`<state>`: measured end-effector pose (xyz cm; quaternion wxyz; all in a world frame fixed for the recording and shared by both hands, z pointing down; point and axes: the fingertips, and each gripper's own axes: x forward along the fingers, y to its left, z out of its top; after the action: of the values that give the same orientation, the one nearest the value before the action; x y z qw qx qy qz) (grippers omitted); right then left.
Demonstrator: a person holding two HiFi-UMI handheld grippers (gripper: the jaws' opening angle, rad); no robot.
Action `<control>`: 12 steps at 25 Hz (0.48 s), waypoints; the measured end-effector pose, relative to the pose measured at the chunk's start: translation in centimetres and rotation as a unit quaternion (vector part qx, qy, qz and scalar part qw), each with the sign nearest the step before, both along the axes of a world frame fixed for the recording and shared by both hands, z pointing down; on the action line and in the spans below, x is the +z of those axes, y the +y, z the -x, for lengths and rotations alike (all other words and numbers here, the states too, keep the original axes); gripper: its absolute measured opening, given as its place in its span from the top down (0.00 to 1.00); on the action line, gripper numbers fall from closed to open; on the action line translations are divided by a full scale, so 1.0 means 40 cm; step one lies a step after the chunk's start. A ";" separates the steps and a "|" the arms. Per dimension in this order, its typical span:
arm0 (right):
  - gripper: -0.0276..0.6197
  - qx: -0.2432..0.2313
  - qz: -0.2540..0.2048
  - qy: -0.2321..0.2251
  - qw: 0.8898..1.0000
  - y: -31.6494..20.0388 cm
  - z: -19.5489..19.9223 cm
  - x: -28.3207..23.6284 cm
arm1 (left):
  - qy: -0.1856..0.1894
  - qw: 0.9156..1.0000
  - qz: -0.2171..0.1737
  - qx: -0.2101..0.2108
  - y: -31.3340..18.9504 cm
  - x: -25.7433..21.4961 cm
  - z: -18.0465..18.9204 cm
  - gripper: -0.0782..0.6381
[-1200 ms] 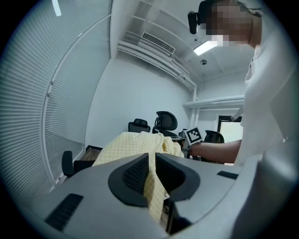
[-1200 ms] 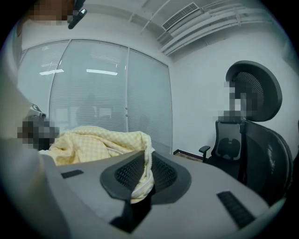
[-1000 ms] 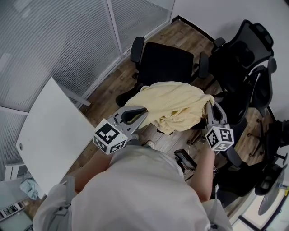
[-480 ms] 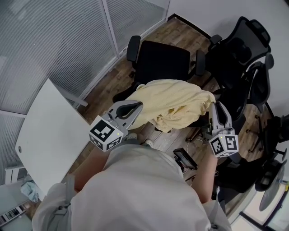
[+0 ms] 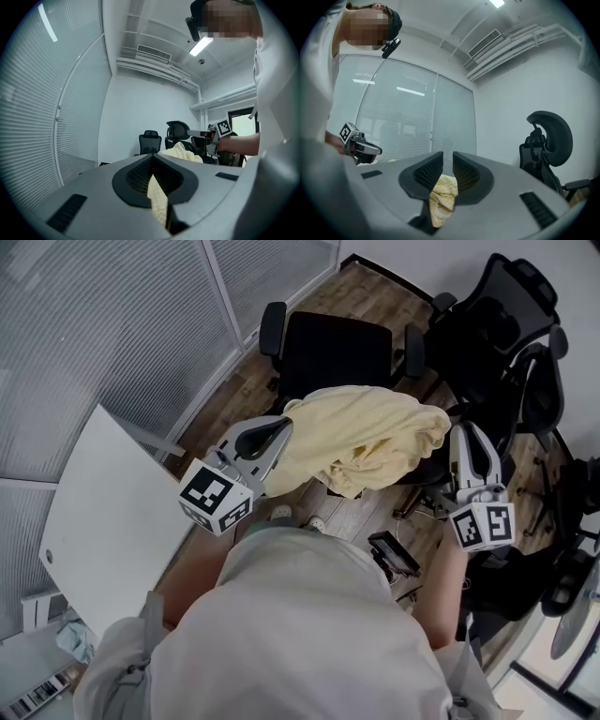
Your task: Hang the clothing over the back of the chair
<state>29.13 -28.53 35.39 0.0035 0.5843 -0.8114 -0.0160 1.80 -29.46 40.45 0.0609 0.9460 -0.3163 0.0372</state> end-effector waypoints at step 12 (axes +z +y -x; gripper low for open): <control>0.90 -0.029 -0.033 -0.011 0.999 -0.017 0.078 -0.066 | -0.002 0.998 -0.058 -0.023 -0.028 -0.097 0.027 0.87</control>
<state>26.01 -29.19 32.74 -0.0255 0.5603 -0.8271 -0.0366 0.74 -30.58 36.59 0.0060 0.9404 -0.3394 0.0187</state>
